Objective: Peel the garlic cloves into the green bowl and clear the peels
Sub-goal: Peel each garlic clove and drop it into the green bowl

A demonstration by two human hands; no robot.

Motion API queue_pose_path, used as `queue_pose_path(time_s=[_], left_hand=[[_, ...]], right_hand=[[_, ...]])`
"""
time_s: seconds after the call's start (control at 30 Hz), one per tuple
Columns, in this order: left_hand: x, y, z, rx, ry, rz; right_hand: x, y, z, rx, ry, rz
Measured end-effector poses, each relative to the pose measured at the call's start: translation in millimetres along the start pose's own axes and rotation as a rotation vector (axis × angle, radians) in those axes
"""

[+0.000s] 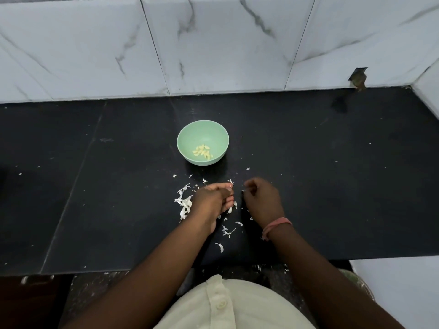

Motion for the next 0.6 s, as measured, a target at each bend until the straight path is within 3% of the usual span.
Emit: queue_pose_path(time_s=[0.1, 0.3, 0.43, 0.6], left_hand=[[-3, 2, 9, 0.057, -0.061, 0.027], [-2, 2, 2, 0.121, -0.044, 0.049], [-2, 0, 0, 0.131, -0.009, 0.064], [-1, 11, -8, 0.047, 0.079, 0.117]], right_hand=[[-9, -5, 15, 0.532, -0.122, 0.164], [-17, 8, 24, 0.771, -0.168, 0.315], [-17, 12, 25, 0.739, -0.182, 0.286], [-4, 6, 10, 0.210, -0.096, 0.109]])
Point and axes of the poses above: each hand's wrist, its own x-axis towards the middle knuckle, its own z-axis out of the palm, y = z × x, the point moved 8 cm from there along x, towards the middle knuckle, and after that the axes turned 8 degrees about -x, right-handed, at the moved point
